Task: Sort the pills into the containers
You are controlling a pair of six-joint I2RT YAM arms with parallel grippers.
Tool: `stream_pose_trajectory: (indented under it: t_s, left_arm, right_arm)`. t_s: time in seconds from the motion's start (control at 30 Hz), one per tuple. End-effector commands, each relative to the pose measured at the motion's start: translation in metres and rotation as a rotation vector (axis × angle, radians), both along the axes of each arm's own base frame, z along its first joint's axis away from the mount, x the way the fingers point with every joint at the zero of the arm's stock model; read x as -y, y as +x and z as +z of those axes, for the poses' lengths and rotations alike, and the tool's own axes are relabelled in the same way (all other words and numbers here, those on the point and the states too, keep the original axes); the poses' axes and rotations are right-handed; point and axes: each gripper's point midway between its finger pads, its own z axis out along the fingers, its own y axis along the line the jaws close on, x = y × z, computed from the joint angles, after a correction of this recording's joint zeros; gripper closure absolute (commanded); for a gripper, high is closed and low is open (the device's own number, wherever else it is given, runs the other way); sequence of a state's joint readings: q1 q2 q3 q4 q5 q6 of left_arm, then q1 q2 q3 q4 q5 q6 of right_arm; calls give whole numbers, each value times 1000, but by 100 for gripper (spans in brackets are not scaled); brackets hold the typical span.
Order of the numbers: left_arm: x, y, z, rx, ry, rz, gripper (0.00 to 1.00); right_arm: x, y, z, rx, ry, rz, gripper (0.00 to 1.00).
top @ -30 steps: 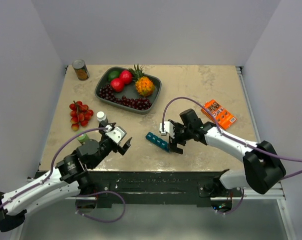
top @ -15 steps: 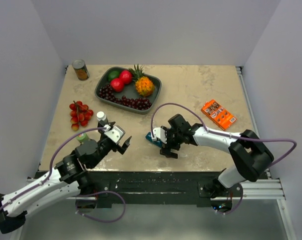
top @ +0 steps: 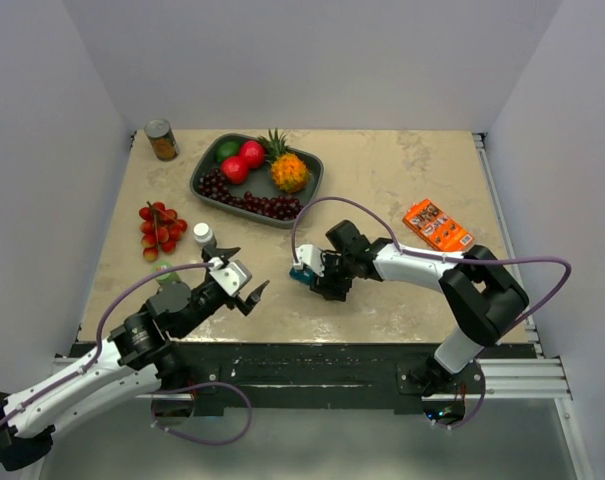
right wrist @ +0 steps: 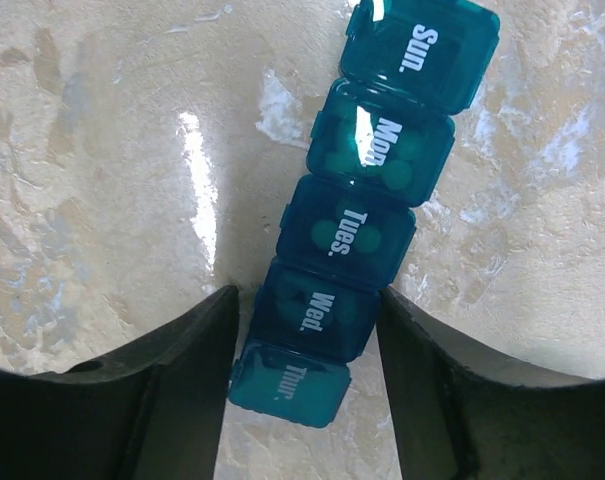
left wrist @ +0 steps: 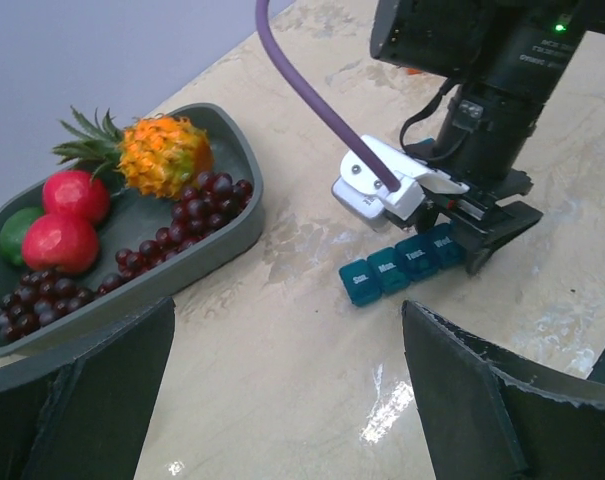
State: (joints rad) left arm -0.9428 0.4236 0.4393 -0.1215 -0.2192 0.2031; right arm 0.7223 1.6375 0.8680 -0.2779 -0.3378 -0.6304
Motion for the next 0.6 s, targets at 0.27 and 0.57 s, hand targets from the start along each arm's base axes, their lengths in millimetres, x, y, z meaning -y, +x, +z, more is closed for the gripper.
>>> stream_pose_trajectory:
  t_s: [0.27,0.57]
  left_arm:
    - [51,-40,-29,76,57,-400,1]
    - [62,-31,-73,83,304,-484,4]
  right_arm:
    - [9,-3,7,47,-58,130,63]
    - [10,-13,7,41,-52,218,69]
